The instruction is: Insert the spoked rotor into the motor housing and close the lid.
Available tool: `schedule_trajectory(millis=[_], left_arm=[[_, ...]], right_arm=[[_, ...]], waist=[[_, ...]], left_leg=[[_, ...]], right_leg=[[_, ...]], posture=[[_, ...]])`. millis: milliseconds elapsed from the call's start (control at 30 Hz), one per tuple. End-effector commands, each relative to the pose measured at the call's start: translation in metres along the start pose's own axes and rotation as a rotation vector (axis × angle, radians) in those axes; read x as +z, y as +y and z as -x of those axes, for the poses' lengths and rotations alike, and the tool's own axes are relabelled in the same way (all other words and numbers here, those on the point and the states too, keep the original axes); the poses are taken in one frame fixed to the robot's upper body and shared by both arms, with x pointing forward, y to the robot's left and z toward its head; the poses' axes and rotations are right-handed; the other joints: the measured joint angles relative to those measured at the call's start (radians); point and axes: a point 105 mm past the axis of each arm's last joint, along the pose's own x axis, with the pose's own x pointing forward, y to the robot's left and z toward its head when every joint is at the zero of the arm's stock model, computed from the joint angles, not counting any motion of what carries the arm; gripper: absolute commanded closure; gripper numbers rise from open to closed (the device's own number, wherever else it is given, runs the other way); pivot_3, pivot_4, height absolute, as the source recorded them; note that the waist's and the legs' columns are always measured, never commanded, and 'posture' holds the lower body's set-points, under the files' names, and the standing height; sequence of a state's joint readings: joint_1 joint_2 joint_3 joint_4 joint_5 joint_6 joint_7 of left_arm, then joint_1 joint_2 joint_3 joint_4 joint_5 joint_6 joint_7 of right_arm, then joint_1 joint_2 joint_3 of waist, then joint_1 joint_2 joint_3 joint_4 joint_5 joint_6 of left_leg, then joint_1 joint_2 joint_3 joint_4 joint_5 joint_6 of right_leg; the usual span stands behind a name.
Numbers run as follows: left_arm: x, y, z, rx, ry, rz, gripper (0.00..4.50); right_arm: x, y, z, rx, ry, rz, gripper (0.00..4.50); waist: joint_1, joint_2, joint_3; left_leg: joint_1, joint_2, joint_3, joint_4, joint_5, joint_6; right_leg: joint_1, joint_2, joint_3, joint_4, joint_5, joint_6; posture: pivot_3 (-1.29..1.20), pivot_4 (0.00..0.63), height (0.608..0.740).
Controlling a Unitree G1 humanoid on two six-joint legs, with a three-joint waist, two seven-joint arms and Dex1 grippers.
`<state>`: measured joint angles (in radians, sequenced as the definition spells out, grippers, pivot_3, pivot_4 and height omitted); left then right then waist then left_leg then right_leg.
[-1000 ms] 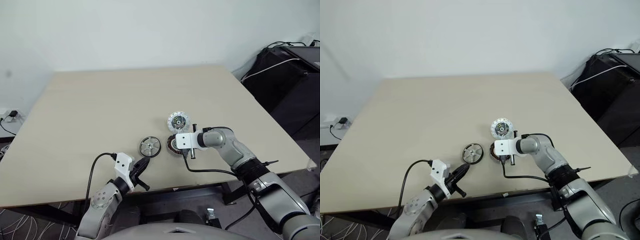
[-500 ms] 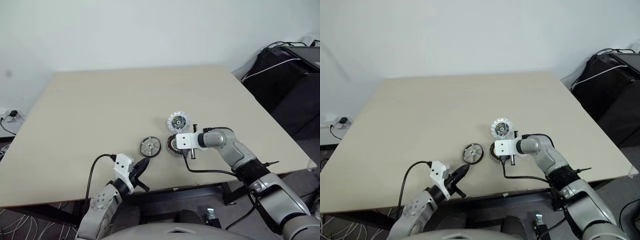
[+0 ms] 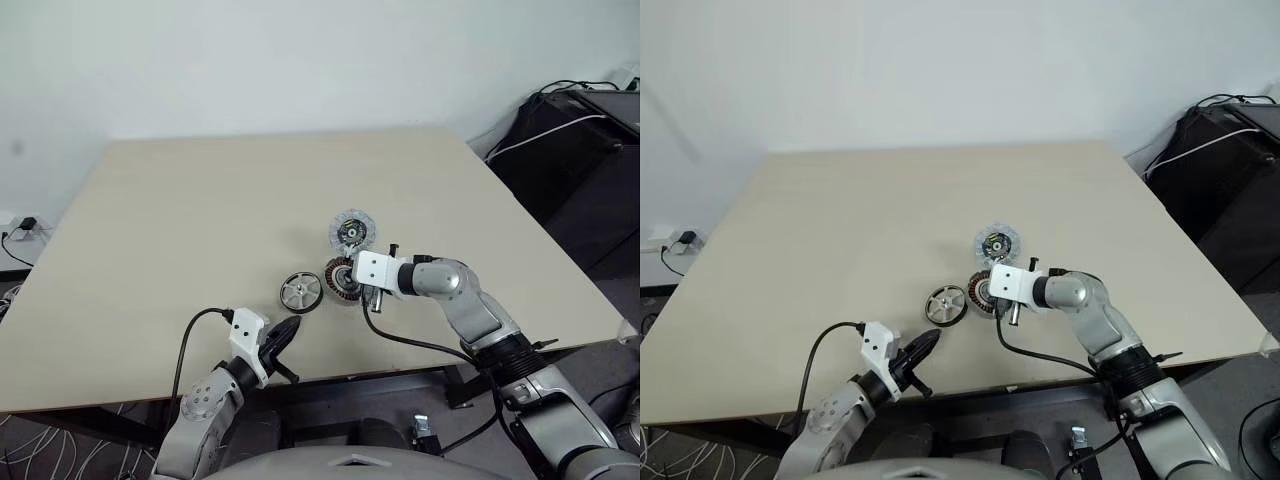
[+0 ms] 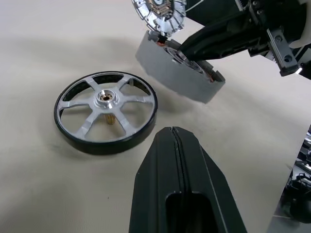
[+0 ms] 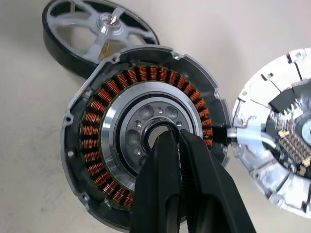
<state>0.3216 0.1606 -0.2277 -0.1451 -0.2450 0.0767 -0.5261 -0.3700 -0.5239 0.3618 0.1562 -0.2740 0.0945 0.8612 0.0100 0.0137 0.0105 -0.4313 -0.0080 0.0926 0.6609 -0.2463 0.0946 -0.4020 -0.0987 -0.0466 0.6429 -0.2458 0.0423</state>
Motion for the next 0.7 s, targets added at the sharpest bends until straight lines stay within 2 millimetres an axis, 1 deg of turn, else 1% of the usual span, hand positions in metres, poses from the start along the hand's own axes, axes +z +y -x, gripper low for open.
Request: schedule_trajectory(millis=[33, 133, 267, 400, 467, 533, 600, 667, 700], left_arm=[[0.011, -0.002, -0.004, -0.027, -0.041, -0.022, 4.50], [0.009, 0.001, -0.004, -0.027, -0.037, -0.022, 4.50], [0.005, 0.000, -0.003, -0.024, -0.035, -0.016, 4.50], [0.006, 0.000, -0.003, -0.014, -0.043, -0.016, 4.50], [0.008, 0.000, -0.003, -0.011, -0.045, -0.016, 4.50], [0.009, -0.001, -0.002, -0.008, -0.045, -0.016, 4.50], [0.009, -0.002, -0.001, -0.006, -0.043, -0.016, 4.50], [0.009, -0.003, -0.001, -0.007, -0.041, -0.017, 4.50], [0.010, -0.003, -0.001, -0.007, -0.040, -0.018, 4.50]], right_arm=[[0.003, -0.006, 0.006, -0.012, 0.013, 0.075, 4.49], [-0.010, 0.001, 0.006, 0.040, 0.082, 0.133, 4.49], [-0.022, 0.009, 0.006, 0.108, 0.132, 0.246, 4.49], [-0.025, 0.010, 0.002, 0.104, 0.113, 0.291, 4.49], [-0.019, 0.006, -0.001, 0.059, 0.058, 0.297, 4.49], [-0.018, 0.005, -0.001, 0.056, 0.035, 0.309, 4.49], [-0.021, 0.006, -0.001, 0.070, 0.049, 0.236, 4.49], [-0.020, 0.005, -0.002, 0.072, 0.045, 0.054, 4.49], [-0.020, 0.005, -0.003, 0.075, 0.043, -0.003, 4.49]], waist=[[0.002, 0.000, 0.000], [0.003, 0.000, 0.001], [0.003, 0.000, 0.001], [0.008, 0.000, 0.001], [0.006, -0.002, 0.001], [0.003, -0.002, 0.001], [0.002, -0.002, 0.001], [0.002, -0.003, 0.001], [0.002, -0.003, 0.001]], left_leg=[[0.000, 0.000, 0.000, 0.000, 0.000, 0.000], [0.000, 0.000, 0.000, 0.000, 0.000, 0.000], [0.000, 0.000, 0.000, 0.000, 0.000, 0.000], [0.001, 0.000, 0.000, 0.001, 0.000, 0.000], [0.001, 0.000, 0.000, 0.001, 0.000, 0.000], [0.003, 0.000, 0.000, 0.002, 0.000, 0.000], [0.003, 0.000, 0.000, 0.002, 0.000, 0.000], [0.004, 0.000, 0.000, 0.002, 0.000, 0.000], [0.004, 0.001, 0.000, 0.002, 0.000, 0.000]], right_leg=[[0.000, 0.000, 0.000, 0.000, 0.000, 0.000], [0.000, 0.000, 0.000, 0.000, 0.000, 0.000], [0.000, 0.000, 0.000, 0.000, 0.000, 0.000], [0.001, 0.000, -0.001, 0.000, 0.000, 0.000], [0.002, 0.000, -0.001, 0.000, 0.000, 0.000], [0.003, 0.000, -0.001, 0.000, 0.000, 0.000], [0.003, 0.000, -0.001, 0.001, 0.000, 0.000], [0.004, 0.000, -0.001, 0.001, 0.000, 0.000], [0.004, 0.001, -0.001, 0.001, 0.000, 0.000]], posture=[[0.00, 0.000, 0.740], [0.00, 0.000, 0.740], [0.00, 0.000, 0.740], [0.00, 0.000, 0.740], [0.00, 0.000, 0.740], [0.00, 0.000, 0.740], [0.00, 0.000, 0.740], [0.00, 0.000, 0.740], [0.00, 0.000, 0.740]])
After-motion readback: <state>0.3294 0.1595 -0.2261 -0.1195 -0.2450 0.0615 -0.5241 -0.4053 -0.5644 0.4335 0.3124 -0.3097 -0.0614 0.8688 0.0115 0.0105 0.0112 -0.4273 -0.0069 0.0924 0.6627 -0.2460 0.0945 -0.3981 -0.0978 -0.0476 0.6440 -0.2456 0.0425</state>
